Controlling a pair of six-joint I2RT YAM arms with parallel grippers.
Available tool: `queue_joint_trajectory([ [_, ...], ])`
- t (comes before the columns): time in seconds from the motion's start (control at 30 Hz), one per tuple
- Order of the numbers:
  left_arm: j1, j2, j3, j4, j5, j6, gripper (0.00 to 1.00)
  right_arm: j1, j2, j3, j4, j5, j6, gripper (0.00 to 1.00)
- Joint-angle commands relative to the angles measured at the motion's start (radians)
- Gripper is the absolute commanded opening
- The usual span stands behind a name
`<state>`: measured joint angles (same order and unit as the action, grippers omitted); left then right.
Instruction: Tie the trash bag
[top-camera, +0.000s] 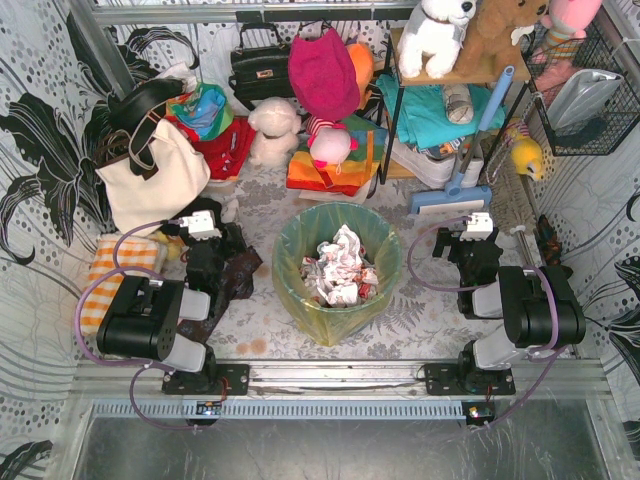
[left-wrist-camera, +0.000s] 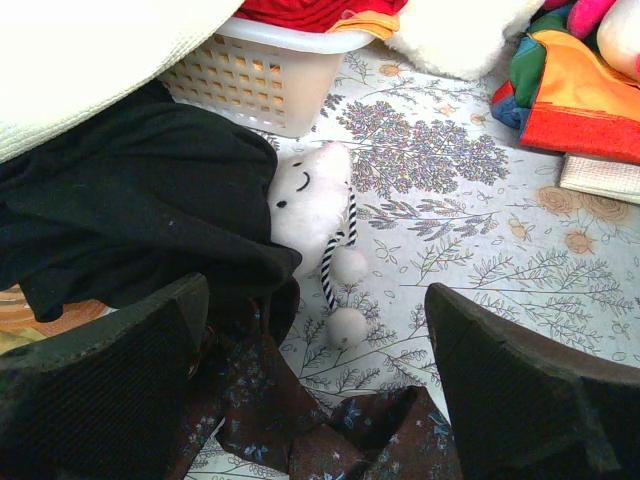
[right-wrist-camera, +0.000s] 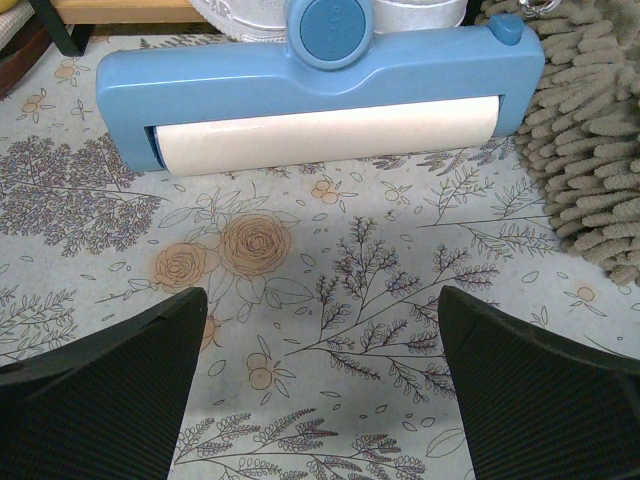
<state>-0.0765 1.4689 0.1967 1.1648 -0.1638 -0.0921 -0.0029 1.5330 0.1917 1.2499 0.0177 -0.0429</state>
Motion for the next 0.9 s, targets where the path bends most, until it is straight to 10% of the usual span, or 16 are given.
queue_joint_trajectory([
  [0.0,0.007,0.001,0.017,0.044,0.003,-0.001,0.98,-0.005,0.001,0.018,0.013,-0.018,-0.006,0.97],
  [0.87,0.005,-0.030,0.038,-0.013,-0.005,0.013,0.98,-0.005,-0.081,0.024,-0.069,0.000,-0.011,0.97],
])
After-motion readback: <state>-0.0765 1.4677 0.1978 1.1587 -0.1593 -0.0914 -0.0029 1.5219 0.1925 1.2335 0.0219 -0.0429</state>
